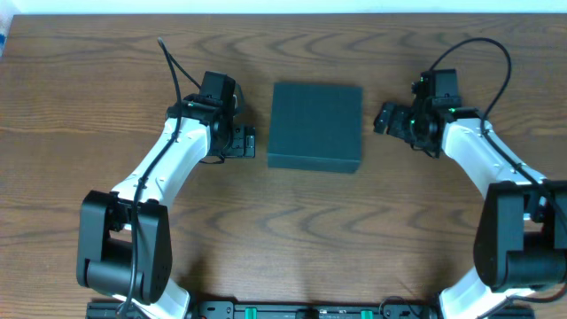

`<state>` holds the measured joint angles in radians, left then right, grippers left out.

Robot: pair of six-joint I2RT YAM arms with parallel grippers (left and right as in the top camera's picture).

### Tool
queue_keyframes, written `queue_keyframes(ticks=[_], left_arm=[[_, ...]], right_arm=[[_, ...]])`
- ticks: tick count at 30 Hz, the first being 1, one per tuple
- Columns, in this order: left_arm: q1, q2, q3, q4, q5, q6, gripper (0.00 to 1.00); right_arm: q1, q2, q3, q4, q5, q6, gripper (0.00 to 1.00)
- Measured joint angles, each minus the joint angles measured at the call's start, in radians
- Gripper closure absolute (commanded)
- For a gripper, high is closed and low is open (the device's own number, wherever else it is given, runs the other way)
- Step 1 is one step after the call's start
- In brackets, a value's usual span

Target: Pack container

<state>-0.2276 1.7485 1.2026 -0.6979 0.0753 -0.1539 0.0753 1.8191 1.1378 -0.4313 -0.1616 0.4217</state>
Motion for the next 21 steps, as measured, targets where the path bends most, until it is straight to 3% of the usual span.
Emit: queue_keyframes(ticks=[21], left_arm=[[-0.092, 0.017, 0.000, -0.006, 0.001, -0.053, 0.04]], right_arm=[[0.040, 0.002, 0.000, 0.085, -0.003, 0.019, 0.01]])
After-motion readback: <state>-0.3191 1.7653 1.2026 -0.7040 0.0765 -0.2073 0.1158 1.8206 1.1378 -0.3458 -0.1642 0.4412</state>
